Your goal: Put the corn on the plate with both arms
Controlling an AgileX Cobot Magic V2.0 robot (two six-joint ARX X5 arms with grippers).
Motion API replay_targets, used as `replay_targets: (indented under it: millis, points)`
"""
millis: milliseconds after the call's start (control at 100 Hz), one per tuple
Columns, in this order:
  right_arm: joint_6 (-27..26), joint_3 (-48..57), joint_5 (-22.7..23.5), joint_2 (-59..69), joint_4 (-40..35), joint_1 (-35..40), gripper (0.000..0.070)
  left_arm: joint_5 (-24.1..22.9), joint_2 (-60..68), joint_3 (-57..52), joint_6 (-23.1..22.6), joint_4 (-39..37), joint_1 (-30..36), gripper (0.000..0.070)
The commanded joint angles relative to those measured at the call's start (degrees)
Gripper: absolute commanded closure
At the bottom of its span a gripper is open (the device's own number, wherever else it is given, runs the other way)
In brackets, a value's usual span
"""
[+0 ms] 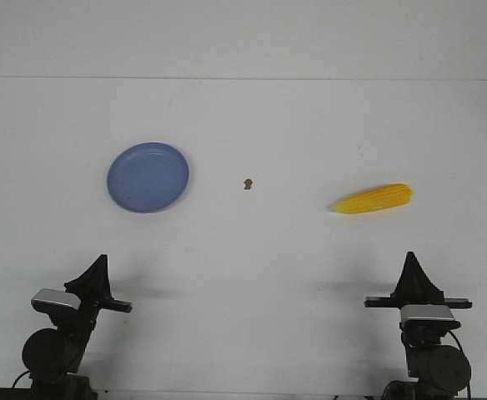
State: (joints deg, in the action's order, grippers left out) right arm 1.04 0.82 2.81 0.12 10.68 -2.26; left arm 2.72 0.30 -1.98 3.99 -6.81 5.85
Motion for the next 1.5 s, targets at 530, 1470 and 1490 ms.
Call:
replay_targets:
  millis: [530,1470,1490]
  points:
    - [-0.63,-0.11,-0.02,-0.04,0.68,0.0,0.07,-0.15,-0.11,0.59,0.11,-0.66,0.02,0.0685]
    - [-5.79,31.58,0.17,12.5,-34.88,0.09,0.07,-0.15,19.69,-31.65,9.44,21.29,0.02,0.0685]
    - [-5.22,33.0,0.17,13.64,-36.63,0.31,0.07,-0.15,21.14,-33.4,9.42,22.8,0.02,0.0685]
